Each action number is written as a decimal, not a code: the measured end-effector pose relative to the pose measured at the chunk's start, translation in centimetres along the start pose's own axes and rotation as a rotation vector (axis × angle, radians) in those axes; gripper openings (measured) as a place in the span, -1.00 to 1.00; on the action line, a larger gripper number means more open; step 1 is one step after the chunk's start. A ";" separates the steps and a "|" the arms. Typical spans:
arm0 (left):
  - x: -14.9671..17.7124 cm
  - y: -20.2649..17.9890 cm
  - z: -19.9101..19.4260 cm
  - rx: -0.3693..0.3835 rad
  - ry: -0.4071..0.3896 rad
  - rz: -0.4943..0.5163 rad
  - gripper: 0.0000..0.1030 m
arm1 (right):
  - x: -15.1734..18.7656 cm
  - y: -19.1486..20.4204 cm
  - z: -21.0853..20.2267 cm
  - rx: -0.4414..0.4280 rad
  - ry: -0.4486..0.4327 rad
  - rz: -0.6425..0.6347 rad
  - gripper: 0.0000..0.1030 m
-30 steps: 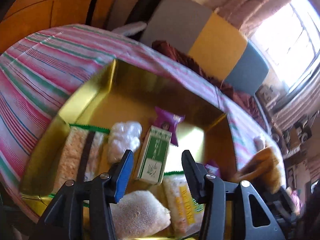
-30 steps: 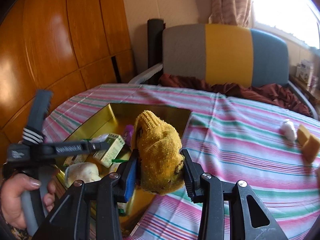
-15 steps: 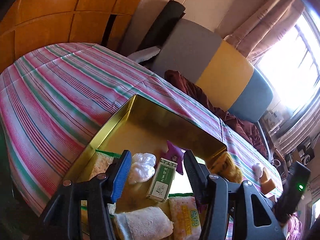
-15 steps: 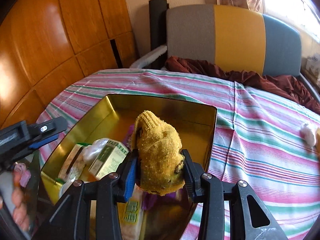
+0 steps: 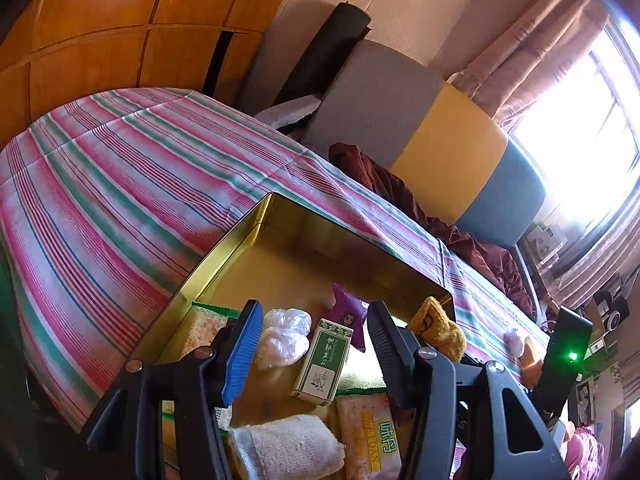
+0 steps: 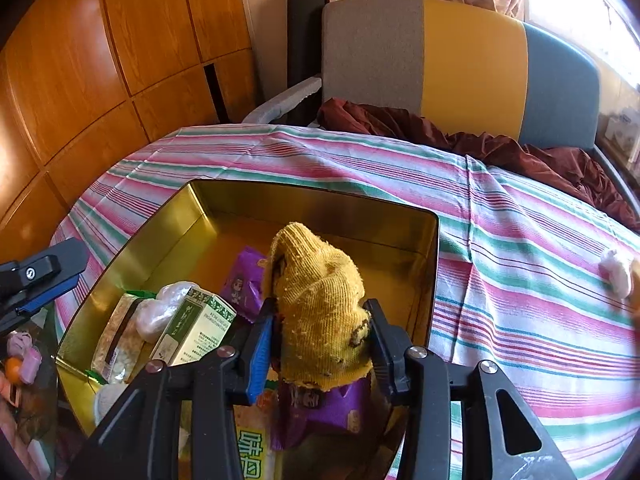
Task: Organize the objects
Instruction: 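Lower the yellow knitted bundle into the tray and open the right tool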
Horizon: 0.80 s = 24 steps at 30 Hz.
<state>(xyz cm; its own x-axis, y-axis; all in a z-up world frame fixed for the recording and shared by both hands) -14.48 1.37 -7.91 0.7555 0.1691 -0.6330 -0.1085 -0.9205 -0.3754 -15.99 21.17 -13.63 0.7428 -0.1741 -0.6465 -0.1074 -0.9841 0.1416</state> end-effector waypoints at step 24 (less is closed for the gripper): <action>1.4 -1.4 0.5 0.007 0.037 0.039 0.06 | -0.1 0.4 -2.7 0.026 -0.048 -0.059 0.13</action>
Point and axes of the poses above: each gripper's, at about its wrist camera, not at the fingertips, and z roughly the way its jaws point, y to its left, x to its underside, the point moved 10 cm from there along z, roughly the way its jaws point, and after that the axes turned 4 degrees about z, right-handed, at the moved point
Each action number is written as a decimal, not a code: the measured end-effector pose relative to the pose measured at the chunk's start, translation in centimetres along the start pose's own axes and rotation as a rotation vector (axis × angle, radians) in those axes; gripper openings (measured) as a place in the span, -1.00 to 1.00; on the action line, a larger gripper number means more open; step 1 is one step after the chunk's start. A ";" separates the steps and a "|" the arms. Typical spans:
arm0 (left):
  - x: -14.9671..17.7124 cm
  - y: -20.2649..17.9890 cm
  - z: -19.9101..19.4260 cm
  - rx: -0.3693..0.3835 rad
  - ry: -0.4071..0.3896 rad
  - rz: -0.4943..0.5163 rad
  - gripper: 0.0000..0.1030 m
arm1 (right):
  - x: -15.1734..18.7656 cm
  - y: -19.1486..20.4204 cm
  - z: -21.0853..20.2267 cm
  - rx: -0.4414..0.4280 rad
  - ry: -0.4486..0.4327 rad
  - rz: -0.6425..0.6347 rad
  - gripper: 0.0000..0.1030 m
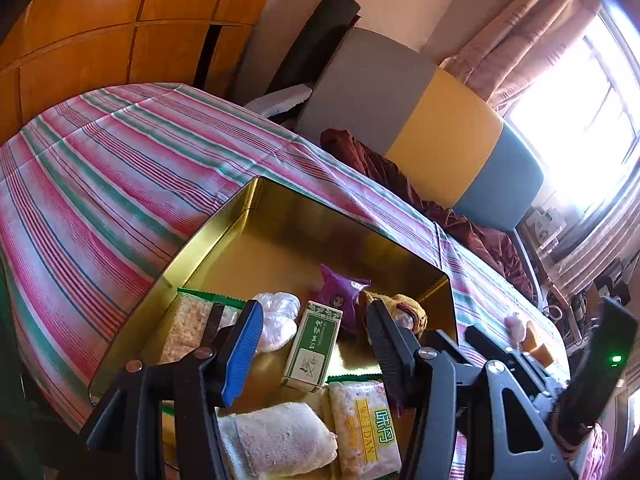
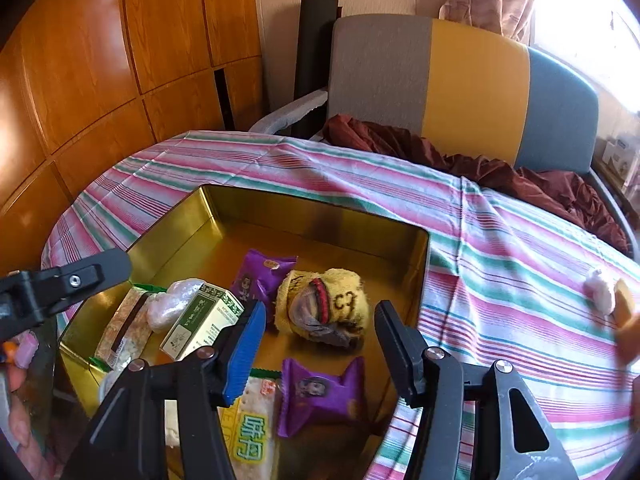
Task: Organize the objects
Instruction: 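Lower the yellow knitted bundle into the tray and open the right tool, then move both open tools back toward the sponges and white box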
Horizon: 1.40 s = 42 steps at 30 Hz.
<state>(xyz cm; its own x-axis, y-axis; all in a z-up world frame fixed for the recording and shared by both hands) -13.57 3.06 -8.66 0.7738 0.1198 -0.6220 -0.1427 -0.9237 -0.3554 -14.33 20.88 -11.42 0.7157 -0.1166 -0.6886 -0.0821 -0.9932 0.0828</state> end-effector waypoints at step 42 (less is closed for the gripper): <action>17.8 -22.1 -0.1 0.333 0.222 0.521 0.07 | 9.0 -28.3 -12.7 0.372 -0.015 0.164 0.31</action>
Point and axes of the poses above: each gripper's, at about its wrist camera, not at the fingertips, and z roughly the way its jaws point, y to its left, x to its underside, the point moved 10 cm from there along z, roughly the way its jaws point, and after that the axes turned 4 degrees about z, right-handed, at the moved point
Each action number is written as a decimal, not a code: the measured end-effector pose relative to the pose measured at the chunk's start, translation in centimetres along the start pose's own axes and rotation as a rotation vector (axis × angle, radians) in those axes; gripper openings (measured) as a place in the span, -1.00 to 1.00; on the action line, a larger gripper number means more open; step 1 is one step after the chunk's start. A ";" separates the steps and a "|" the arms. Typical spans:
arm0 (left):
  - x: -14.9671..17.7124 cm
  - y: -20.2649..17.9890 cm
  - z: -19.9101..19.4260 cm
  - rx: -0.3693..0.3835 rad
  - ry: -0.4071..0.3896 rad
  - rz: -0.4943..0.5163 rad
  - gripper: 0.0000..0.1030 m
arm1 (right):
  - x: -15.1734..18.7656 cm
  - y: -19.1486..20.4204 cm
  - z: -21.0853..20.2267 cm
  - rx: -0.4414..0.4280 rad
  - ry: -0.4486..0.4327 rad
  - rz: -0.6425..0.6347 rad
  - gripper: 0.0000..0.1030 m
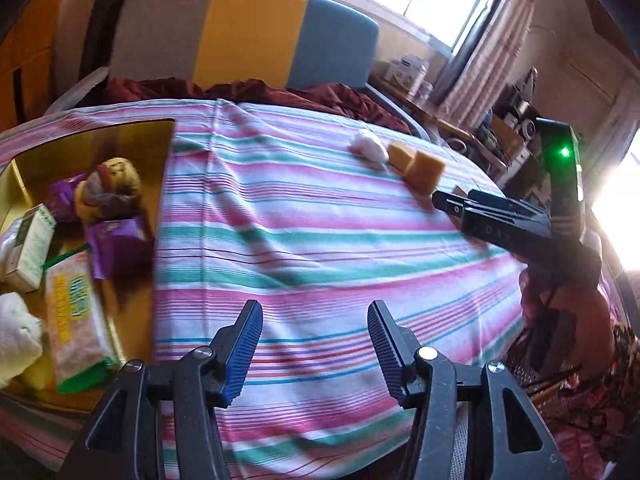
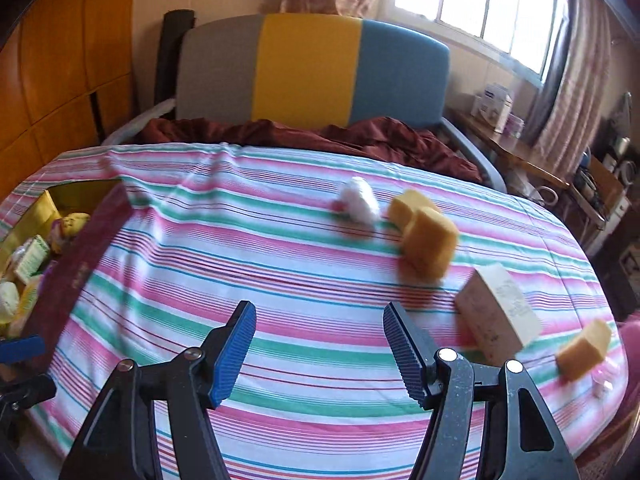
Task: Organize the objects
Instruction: 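Move both open tools back toward the sponges and white box, then grasp the white printed box with the right tool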
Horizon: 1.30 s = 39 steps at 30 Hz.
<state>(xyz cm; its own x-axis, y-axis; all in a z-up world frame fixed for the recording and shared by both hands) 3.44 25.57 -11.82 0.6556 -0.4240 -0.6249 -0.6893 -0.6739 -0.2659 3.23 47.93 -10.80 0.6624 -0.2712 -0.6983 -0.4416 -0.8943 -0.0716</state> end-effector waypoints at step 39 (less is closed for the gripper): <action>-6.6 -11.0 9.9 0.054 0.113 0.119 0.13 | 2.1 -17.2 6.8 0.121 0.216 0.129 -0.02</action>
Point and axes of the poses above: each gripper's, at about its wrist camera, not at the fingertips, and z roughly the way its jaws point, y to its left, x to its underside, the point moved 10 cm from there along z, roughly the way its jaws point, and after that the axes turned 4 degrees about z, right-handed, at the moved point
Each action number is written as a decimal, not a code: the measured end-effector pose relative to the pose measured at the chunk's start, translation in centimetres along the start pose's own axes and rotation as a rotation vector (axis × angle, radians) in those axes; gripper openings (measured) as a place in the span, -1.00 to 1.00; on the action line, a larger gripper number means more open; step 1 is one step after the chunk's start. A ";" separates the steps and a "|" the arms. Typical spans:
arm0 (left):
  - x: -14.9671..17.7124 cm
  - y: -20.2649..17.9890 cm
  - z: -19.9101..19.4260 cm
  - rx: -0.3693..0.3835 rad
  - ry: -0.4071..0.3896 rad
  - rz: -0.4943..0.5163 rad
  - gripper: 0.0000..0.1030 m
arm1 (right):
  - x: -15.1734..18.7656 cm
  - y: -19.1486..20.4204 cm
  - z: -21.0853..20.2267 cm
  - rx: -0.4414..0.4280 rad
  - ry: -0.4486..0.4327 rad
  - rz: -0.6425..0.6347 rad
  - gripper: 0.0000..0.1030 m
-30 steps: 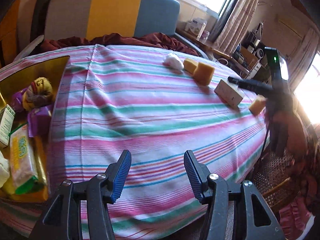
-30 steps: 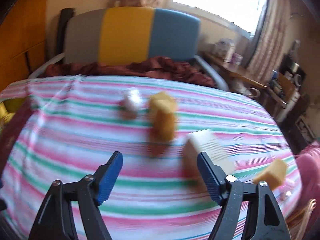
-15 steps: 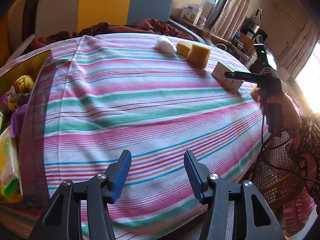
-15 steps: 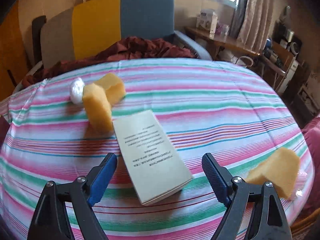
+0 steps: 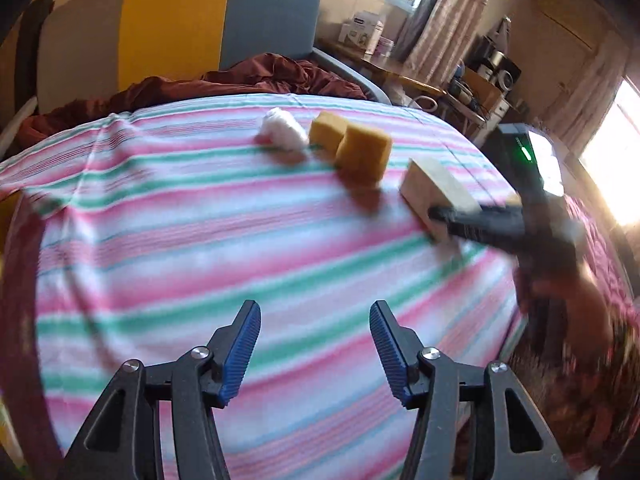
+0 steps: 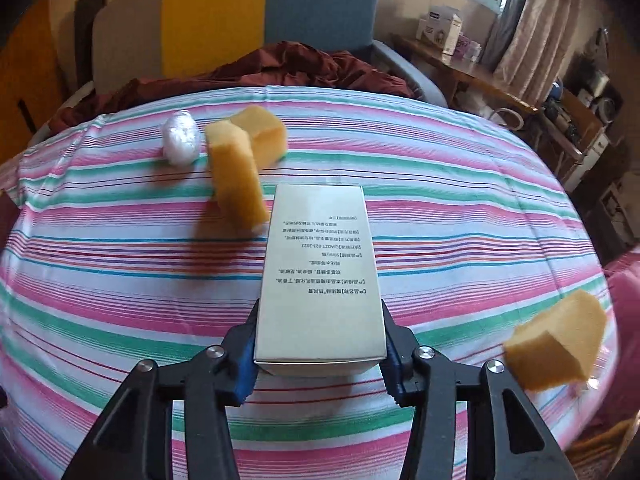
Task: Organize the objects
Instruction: 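Grasp the white printed box with the right tool, then grasp a yellow sponge with the left tool while the right tool holds the box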
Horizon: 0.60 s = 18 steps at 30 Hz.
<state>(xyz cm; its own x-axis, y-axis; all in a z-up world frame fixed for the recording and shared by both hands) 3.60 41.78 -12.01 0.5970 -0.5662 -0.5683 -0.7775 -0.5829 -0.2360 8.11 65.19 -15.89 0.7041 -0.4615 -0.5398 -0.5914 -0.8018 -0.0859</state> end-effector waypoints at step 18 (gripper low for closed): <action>-13.5 -3.5 13.1 -0.027 0.046 -0.152 0.17 | -0.3 -3.2 0.9 -0.028 0.061 0.164 -0.02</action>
<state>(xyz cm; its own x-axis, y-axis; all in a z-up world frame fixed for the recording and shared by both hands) -4.29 59.09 -13.81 0.7163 -0.4962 -0.4907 -0.6723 -0.6791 -0.2946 9.41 68.20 -16.24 0.6222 -0.6085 -0.4925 -0.6896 -0.7238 0.0232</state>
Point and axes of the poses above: each gripper's, at about its wrist camera, not at the fingertips, and z roughly the way its jaws point, y to its left, x to its underside, the point moved 10 cm from there along z, roughly the way its jaws point, and after that the axes turned 4 degrees about z, right-handed, at the moved point
